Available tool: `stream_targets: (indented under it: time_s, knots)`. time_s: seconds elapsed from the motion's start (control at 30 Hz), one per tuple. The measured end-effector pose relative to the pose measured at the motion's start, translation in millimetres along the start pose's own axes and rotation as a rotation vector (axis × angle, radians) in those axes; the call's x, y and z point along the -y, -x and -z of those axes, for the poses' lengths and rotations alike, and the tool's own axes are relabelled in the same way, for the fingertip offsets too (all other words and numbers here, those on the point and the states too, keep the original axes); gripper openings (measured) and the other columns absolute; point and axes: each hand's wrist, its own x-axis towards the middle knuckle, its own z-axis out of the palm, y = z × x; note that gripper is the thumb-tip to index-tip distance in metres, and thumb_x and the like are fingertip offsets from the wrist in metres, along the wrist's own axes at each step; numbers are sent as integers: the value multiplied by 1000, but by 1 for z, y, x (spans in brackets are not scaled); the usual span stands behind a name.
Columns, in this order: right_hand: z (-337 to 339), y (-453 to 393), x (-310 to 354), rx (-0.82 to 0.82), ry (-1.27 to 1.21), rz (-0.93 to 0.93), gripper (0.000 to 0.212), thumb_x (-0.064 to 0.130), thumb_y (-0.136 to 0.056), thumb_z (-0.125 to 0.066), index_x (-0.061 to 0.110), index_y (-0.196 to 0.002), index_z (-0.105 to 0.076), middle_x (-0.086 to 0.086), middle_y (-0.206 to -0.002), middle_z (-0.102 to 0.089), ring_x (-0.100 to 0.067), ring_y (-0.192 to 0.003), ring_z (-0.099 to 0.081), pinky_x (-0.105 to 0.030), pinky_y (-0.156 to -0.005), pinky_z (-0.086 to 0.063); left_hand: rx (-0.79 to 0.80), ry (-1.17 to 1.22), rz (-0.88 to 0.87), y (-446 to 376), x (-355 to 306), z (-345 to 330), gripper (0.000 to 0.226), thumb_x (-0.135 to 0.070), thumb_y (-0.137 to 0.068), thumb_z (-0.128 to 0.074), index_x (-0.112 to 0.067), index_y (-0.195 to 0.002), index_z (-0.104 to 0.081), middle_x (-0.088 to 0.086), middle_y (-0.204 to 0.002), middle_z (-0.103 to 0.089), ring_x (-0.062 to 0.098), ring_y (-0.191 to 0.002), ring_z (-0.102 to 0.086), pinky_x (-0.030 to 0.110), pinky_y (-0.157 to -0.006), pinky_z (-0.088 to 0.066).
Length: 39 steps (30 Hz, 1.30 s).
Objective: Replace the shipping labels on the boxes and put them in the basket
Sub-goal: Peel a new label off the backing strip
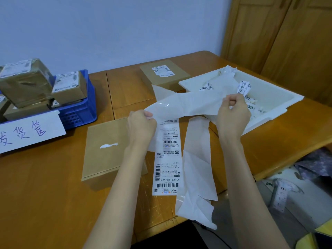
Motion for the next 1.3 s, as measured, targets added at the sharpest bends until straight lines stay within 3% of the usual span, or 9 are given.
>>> stream_targets:
  time_s: [0.23,0.33,0.43,0.77,0.8,0.83,0.87,1.03,1.3]
  knots:
    - [5,0,-3,-15,-35,-8,16,13,-98,-48,8,-106,-61,8,-82,-54,-11,-87,-51,-18,-79,-36,14,14,35,-4,3,3,37,-15,-95,-55,-7,-131,-58,13,-134,-51,29,-118,-53,33,-95,-43]
    - [4,3,-2,-1,-101,-4,11,17,-98,-49,15,-100,-60,11,-83,-56,-13,-74,-60,-30,-72,-52,48,137,-19,0,-2,5,15,-16,-94,-57,-9,-103,-66,5,-102,-64,13,-82,-64,33,-79,-49]
    - [3,7,-1,33,-163,-25,9,20,-101,-47,18,-101,-56,14,-88,-55,-12,-50,-64,-32,-61,-58,344,317,7,6,-10,9,13,-10,-93,-61,-6,-86,-71,7,-86,-68,8,-45,-59,24,-49,-49]
    - [-3,11,0,136,-267,67,15,22,-95,-53,25,-83,-61,-1,-93,-69,-2,-88,-66,-20,-84,-52,726,-35,-101,22,-17,11,22,-33,-101,-55,-26,-113,-72,-5,-89,-53,8,-50,-43,12,-41,-33]
    - [-3,13,1,156,-257,88,14,19,-94,-55,23,-84,-63,-2,-98,-67,3,-88,-63,-11,-80,-47,727,-50,-97,24,-20,12,23,-35,-101,-54,-27,-113,-72,-8,-84,-46,8,-53,-37,11,-39,-30]
    - [-3,15,3,180,-261,113,12,16,-94,-57,19,-86,-65,-2,-101,-64,7,-87,-60,-6,-77,-44,706,-41,-100,25,-22,12,24,-36,-100,-55,-27,-112,-73,-13,-125,-35,8,-55,-35,10,-38,-28]
    - [-3,17,4,212,-279,140,10,12,-93,-59,14,-88,-67,-3,-103,-61,9,-87,-59,-4,-77,-42,653,-5,-114,25,-22,11,23,-37,-99,-56,-26,-109,-74,16,-120,-56,7,-56,-35,11,-39,-28]
    - [-8,26,5,364,-400,231,2,5,-87,-70,7,-87,-70,-2,-104,-57,-4,-97,-63,-19,-87,-52,279,517,-3,19,-27,7,37,-47,-97,-56,-23,-79,-78,-7,-55,-46,9,-47,-32,23,-50,-30]
    - [-19,36,4,473,-266,383,4,11,-83,-75,8,-86,-75,2,-109,-61,-8,-96,-65,-25,-84,-55,173,630,116,20,-28,1,14,-24,-88,-72,-19,-76,-70,-11,-74,-62,7,-55,-43,20,-54,-37]
